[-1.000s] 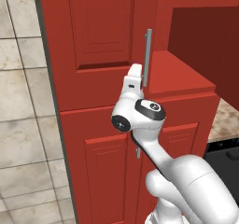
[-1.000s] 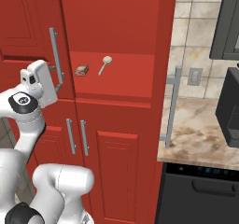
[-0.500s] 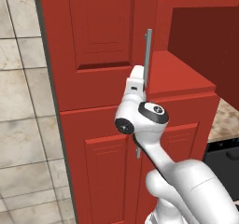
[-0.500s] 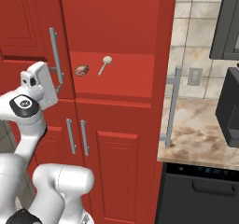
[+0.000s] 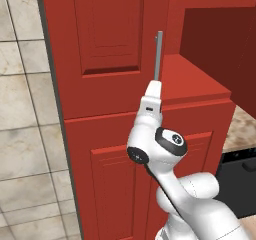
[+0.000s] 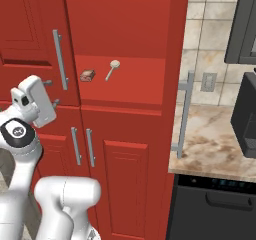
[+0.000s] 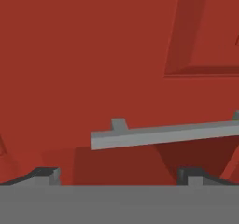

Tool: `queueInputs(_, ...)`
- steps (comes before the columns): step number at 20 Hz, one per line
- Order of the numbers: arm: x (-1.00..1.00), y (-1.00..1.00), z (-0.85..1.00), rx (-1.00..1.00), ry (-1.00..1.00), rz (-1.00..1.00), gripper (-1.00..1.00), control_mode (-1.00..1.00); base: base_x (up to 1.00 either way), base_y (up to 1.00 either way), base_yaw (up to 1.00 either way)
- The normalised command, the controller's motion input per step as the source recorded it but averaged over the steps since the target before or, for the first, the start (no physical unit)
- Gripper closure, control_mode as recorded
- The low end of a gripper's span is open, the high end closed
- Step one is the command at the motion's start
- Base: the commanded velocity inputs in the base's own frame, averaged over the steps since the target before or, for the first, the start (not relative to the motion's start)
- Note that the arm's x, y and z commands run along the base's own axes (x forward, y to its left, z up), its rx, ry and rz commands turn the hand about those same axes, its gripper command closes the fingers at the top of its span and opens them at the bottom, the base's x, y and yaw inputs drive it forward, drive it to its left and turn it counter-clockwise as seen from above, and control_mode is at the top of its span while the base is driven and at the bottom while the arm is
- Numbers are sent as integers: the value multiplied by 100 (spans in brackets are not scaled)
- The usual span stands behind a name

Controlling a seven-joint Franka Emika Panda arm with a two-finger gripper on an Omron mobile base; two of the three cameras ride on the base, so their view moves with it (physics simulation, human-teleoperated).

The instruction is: Pick up the bar soap and dish brush from the sink, and place them back in the cabinet, and close the cabinet doors.

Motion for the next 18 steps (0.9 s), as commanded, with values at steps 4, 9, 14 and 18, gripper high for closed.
queueInputs(4,-46,-24,0,0,-4,1,-100,-100,0,0,0)
queueInputs(9,-48,-29,0,0,-4,0,-100,-100,0,0,0)
queueInputs(14,-47,-36,5,0,-2,1,-100,-100,0,0,0)
queueInputs(18,-47,-50,7,0,0,5,-100,-100,0,0,0)
